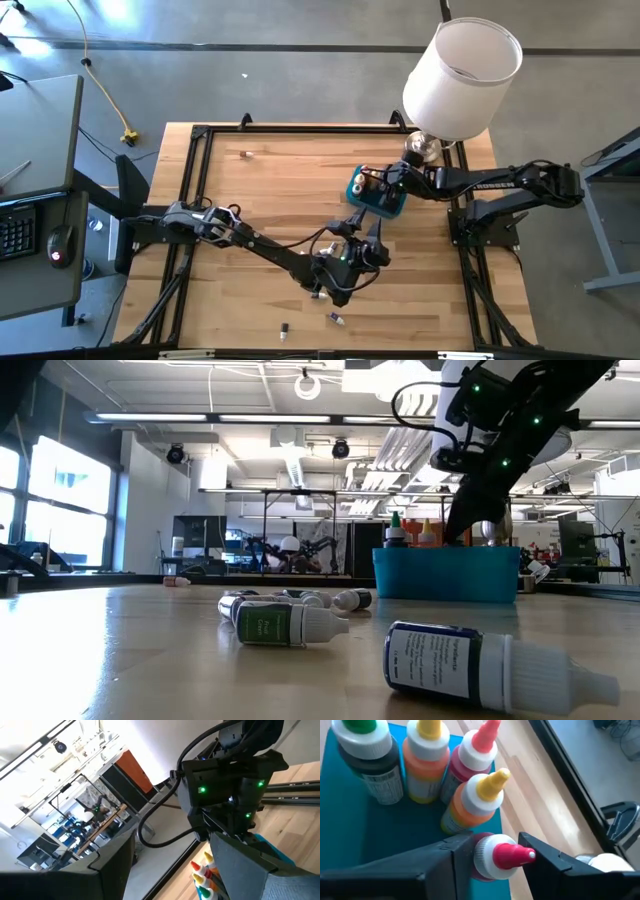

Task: Pick & Place food coloring
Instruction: Put the large red food coloring bottle into the blue bin, then put the small yellow food coloring bottle into the blue bin

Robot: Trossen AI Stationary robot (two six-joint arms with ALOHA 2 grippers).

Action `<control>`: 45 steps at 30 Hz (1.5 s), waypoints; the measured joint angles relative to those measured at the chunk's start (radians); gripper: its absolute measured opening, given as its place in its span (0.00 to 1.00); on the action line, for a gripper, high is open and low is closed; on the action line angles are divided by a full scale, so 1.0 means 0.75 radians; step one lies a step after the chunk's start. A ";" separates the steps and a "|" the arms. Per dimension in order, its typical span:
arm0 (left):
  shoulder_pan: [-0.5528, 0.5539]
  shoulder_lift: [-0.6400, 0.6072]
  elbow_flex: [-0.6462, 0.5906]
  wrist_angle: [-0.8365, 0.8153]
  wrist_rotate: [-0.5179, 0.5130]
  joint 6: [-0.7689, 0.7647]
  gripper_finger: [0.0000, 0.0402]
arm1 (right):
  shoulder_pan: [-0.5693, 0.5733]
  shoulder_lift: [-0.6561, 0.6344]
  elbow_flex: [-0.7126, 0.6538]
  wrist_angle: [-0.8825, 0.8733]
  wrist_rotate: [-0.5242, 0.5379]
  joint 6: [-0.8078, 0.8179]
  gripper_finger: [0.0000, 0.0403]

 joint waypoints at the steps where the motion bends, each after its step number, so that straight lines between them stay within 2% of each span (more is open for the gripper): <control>1: 0.000 0.000 0.000 0.000 0.000 0.000 0.64 | 0.000 0.000 0.000 0.001 0.008 -0.013 0.36; 12: 0.000 0.000 -0.001 0.001 -0.001 -0.009 0.64 | 0.000 0.000 0.000 0.043 -0.014 -0.105 0.37; 20: 0.000 0.000 -0.001 0.033 0.000 -0.010 0.64 | 0.001 -0.017 0.000 0.040 0.031 -0.125 0.44; 24: -0.001 -0.001 -0.001 0.145 0.003 0.003 0.64 | 0.001 -0.093 0.048 -0.093 0.036 -0.101 0.46; 28: -0.008 -0.025 -0.001 0.183 -0.001 0.054 0.64 | 0.001 -0.198 0.138 -0.303 -0.109 -0.005 0.46; 33: -0.030 -0.116 -0.002 0.102 -0.003 0.088 0.64 | 0.002 -0.332 0.225 -0.424 -0.307 0.091 0.46; 39: -0.057 -0.277 -0.007 -0.063 -0.002 0.109 0.64 | 0.038 -0.451 0.231 -0.400 -0.477 0.206 0.46; 45: -0.010 -0.488 -0.004 -0.267 -0.002 0.075 0.64 | 0.129 -0.484 0.183 -0.335 -0.546 0.241 0.46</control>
